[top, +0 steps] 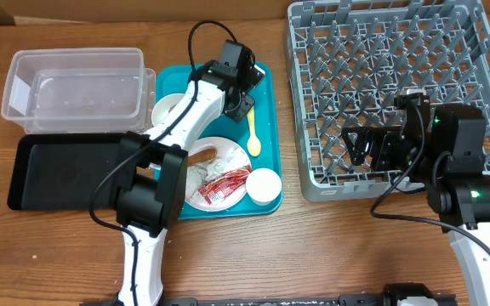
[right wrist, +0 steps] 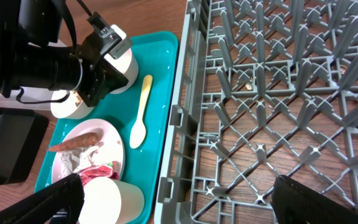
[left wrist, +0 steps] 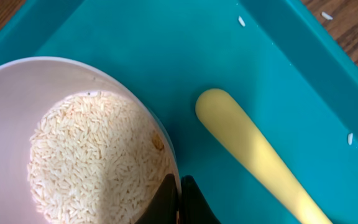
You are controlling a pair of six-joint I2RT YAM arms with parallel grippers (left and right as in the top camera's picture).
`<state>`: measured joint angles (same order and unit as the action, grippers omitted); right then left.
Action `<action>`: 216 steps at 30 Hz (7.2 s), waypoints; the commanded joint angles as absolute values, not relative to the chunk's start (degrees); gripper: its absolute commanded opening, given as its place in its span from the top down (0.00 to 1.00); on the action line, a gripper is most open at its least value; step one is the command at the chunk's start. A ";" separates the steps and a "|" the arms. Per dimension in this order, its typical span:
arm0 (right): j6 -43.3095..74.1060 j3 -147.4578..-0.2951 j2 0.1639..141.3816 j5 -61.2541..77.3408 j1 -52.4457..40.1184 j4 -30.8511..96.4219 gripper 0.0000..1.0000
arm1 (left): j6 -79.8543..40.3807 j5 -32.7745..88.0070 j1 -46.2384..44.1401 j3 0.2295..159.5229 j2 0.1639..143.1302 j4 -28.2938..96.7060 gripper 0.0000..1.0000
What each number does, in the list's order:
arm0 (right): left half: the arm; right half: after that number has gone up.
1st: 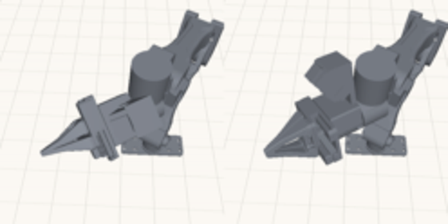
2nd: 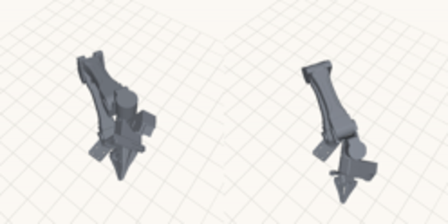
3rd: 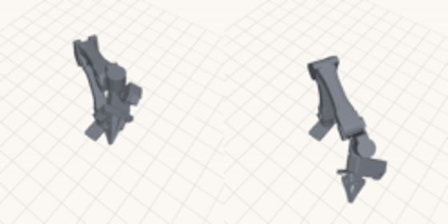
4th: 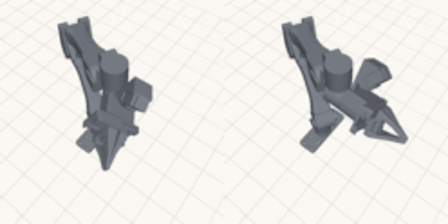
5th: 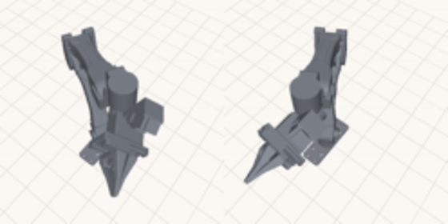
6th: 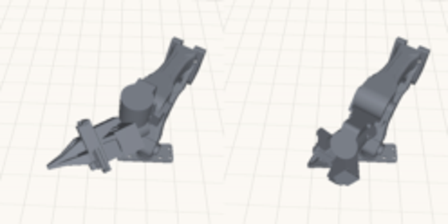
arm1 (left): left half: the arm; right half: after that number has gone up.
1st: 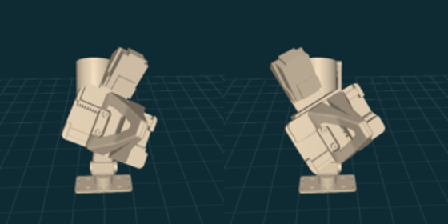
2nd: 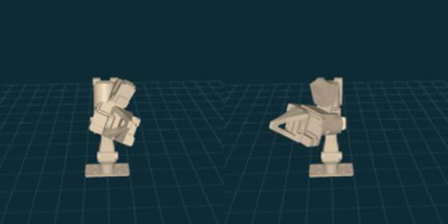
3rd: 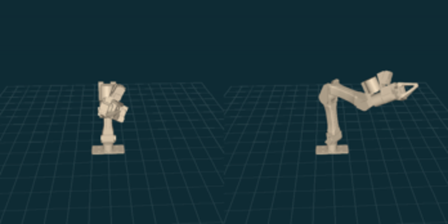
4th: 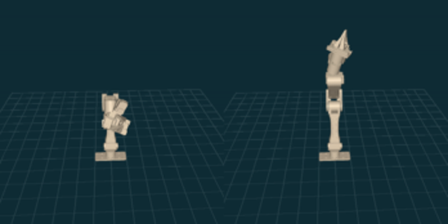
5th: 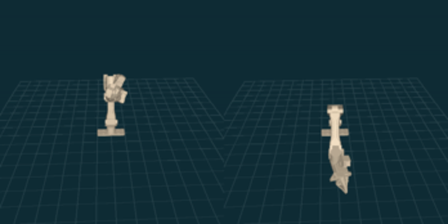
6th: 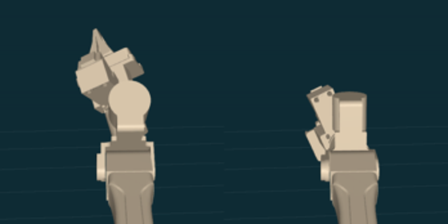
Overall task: Sort waste into correct bins and load items into the dishwasher
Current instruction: 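Lift the pink bowl with the left gripper and carry it left, then tip the pink bowl over the black tray to dump the rice, then carry the emptied pink bowl back onto the teal tray, then grasp the pink bowl with the right gripper from the left gripper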
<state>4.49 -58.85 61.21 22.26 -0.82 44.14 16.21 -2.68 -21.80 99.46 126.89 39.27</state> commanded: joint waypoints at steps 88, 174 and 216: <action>4.67 -60.07 61.17 24.53 -0.62 48.58 0.00 | 31.75 83.20 54.19 75.81 116.88 86.98 0.96; 16.99 -60.14 61.56 25.12 -1.89 36.21 0.04 | -8.16 -1.89 -21.12 110.13 125.43 48.21 0.62; 28.73 -101.32 129.99 7.11 -26.63 28.82 0.90 | -8.54 11.40 1.21 146.32 125.25 80.79 0.46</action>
<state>28.32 -99.77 129.99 7.25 -26.39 29.10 -9.06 10.57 0.91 145.60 125.78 80.71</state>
